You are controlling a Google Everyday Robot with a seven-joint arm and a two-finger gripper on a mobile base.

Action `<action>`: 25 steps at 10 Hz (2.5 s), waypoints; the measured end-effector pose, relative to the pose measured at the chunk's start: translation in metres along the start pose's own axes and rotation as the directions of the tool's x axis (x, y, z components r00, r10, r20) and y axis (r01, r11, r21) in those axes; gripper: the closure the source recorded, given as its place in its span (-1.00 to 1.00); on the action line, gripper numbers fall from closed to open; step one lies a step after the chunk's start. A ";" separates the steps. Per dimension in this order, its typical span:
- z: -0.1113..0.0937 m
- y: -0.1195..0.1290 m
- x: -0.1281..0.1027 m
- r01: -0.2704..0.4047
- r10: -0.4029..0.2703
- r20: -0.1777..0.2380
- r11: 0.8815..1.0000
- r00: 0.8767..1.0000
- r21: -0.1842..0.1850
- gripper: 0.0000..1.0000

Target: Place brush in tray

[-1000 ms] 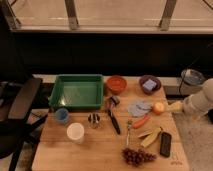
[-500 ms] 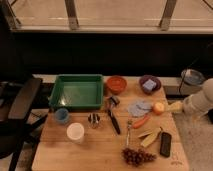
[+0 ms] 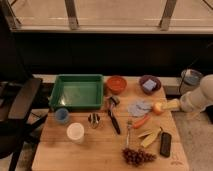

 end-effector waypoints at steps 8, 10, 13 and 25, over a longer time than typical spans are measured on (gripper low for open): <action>0.031 -0.161 -0.023 0.207 -0.212 0.068 0.975 0.975 0.075 -0.60; 0.031 -0.162 -0.023 0.208 -0.213 0.070 0.975 0.974 0.073 -0.60; 0.030 -0.159 -0.023 0.212 -0.216 0.062 0.975 0.974 0.064 -0.60; 0.145 -0.255 0.021 0.234 -0.238 0.074 0.970 0.968 0.069 -0.60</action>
